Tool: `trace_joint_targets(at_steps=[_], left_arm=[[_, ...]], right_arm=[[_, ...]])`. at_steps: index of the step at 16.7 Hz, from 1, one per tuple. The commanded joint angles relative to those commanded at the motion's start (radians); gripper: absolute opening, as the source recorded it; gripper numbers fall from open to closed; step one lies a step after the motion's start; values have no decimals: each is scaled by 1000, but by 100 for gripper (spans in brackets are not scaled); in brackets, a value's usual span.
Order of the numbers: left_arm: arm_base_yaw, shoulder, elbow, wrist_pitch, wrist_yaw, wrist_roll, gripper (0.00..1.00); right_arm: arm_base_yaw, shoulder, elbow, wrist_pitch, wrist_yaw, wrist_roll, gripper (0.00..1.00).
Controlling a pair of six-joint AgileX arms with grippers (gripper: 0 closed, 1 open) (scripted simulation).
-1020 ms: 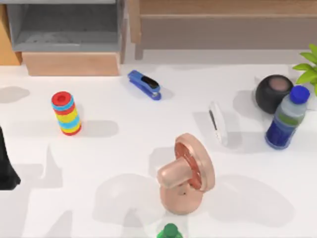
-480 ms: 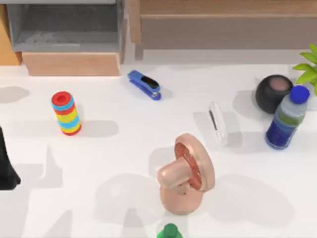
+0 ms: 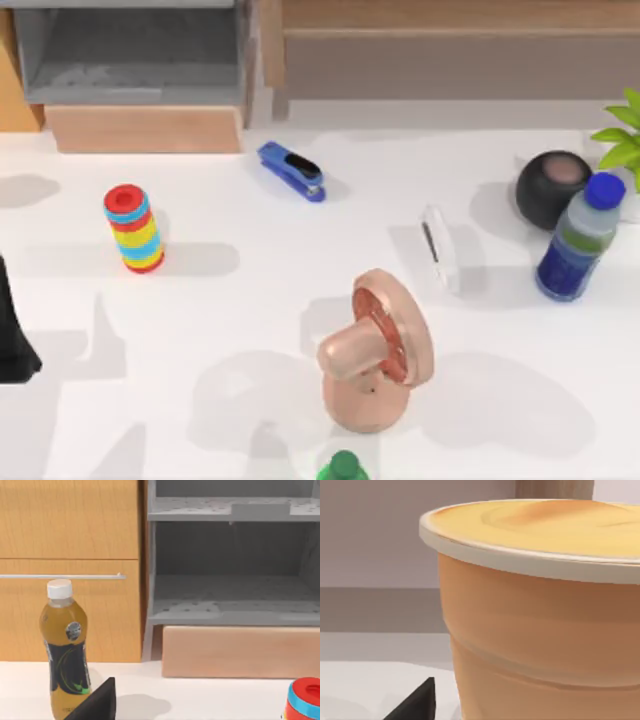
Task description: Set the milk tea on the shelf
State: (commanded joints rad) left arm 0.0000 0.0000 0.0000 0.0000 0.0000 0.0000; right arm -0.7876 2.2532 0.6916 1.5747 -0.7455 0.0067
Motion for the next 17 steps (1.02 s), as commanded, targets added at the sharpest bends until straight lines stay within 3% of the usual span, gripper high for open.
trace_joint_targets(at_steps=[4, 8, 17], left_arm=[[0, 0, 0, 0, 0, 0, 100], [0, 0, 0, 0, 0, 0, 100], [0, 0, 0, 0, 0, 0, 100]], right_arm=[[75, 31, 111, -82, 76, -2, 100], [80, 33, 118, -88, 81, -2, 100], [80, 33, 118, -88, 81, -2, 32]])
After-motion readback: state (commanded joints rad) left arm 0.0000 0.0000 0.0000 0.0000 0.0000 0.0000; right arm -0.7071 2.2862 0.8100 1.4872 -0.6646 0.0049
